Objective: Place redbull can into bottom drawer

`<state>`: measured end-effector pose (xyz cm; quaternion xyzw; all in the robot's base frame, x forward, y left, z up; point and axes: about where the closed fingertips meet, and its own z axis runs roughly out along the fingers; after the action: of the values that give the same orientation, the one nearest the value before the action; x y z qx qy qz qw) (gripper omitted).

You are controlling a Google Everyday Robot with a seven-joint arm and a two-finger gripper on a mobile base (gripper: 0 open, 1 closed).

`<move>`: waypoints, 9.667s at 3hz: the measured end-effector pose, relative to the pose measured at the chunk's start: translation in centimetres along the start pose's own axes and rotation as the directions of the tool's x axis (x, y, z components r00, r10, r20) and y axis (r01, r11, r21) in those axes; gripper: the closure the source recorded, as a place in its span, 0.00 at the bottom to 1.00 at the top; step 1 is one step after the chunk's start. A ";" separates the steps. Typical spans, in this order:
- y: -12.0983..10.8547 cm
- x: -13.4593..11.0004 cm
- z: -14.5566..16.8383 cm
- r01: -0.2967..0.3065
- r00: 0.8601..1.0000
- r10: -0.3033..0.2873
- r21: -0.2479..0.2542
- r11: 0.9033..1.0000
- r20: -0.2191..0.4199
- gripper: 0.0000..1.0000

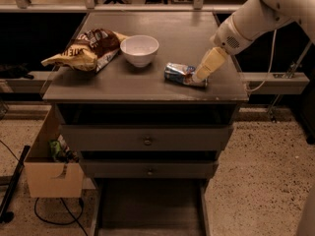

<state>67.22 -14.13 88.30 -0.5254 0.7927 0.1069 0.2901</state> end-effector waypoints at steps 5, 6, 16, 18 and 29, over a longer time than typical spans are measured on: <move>1.7 1.8 5.1 -0.036 0.997 0.030 -0.077 0.996 -0.074 0.24; 1.7 1.8 5.1 -0.036 0.997 0.030 -0.077 0.996 -0.074 0.47; 18.8 9.9 -6.0 -0.213 0.957 0.218 -0.049 0.976 0.191 1.00; 23.1 12.9 -1.1 -0.252 0.942 0.267 -0.094 0.963 0.205 1.00; 27.4 29.9 36.1 -0.217 0.968 0.241 -0.246 0.945 0.072 1.00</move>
Offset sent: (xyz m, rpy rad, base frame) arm -0.0110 0.0267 -0.0175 0.0094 0.0397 0.0338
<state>46.88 -8.43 38.32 -0.4542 0.8143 0.2599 0.2509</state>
